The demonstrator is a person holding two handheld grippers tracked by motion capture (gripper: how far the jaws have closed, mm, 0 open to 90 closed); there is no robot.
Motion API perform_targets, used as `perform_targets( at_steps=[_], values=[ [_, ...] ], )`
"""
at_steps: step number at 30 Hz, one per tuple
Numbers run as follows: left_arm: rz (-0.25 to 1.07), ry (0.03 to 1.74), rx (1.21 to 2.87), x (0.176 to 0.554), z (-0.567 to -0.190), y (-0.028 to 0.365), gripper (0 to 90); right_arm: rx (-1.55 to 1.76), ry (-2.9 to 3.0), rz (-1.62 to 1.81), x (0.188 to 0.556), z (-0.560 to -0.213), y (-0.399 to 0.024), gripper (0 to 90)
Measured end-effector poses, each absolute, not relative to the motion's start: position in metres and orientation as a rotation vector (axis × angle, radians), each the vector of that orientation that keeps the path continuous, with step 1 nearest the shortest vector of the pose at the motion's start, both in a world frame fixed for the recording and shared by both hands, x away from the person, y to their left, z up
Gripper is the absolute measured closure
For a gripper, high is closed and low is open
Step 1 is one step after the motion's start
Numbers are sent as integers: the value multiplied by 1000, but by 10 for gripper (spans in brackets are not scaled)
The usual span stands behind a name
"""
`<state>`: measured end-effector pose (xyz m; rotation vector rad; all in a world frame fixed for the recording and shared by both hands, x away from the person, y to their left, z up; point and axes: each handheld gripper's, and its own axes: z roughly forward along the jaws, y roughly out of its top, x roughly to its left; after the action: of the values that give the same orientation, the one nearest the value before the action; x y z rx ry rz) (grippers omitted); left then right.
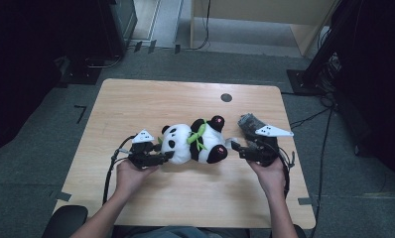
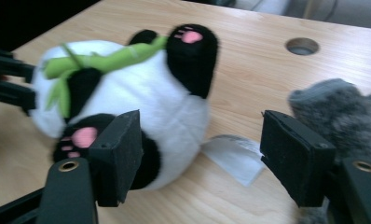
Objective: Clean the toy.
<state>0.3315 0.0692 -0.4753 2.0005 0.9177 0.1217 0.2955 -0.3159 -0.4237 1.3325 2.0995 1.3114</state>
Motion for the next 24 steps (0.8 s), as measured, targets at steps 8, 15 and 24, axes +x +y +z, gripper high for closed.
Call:
perform_targets(
  at_steps=[8,15,24],
  values=[
    [124,918,1992,333,-475,70,489,1199,2157,1401,280,-418,-291,231],
    [120,919,1989,334,-475,70,488,1158,2255,1441,288,-436,-272,127],
    [127,915,1984,336,-476,70,486,1149,2283,1354,302,-458,-259,69]
  ],
)
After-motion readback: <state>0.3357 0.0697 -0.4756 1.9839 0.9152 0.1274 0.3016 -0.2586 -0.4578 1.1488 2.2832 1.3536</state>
